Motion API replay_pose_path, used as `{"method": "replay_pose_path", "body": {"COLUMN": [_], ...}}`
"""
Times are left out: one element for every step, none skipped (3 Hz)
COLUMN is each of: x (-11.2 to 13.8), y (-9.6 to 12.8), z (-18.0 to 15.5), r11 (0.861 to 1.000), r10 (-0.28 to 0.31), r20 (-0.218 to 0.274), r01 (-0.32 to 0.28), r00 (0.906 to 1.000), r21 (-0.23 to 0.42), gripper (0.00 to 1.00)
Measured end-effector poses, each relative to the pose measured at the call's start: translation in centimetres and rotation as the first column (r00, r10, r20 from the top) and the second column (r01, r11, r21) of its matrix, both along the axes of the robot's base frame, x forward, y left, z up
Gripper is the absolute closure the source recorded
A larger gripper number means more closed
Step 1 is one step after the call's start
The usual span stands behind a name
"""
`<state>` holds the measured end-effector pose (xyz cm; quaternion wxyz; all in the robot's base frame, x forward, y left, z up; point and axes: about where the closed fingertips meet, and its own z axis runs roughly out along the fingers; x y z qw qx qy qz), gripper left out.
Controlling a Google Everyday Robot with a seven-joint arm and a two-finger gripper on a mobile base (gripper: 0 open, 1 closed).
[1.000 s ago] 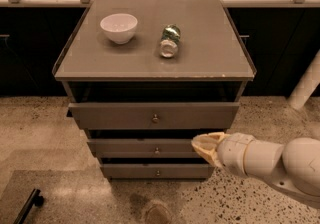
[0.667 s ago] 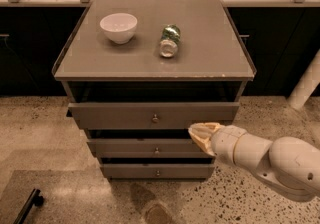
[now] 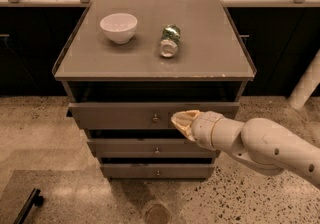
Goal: Open top drawer
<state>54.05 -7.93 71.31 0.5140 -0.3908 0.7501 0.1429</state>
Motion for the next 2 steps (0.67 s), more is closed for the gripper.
{"method": "replay_pose_path", "body": {"x": [0.5,2.7], "y": [-1.7,-2.7], "z": [0.7,1.0], "r11": [1.000,0.999], "r10": [-0.018,-0.021], "r20": [0.042,0.112], "r01": [0.018,0.025], "r00": [0.9989,0.9935], "r21": [-0.011,-0.031], "gripper": [1.00,1.00]}}
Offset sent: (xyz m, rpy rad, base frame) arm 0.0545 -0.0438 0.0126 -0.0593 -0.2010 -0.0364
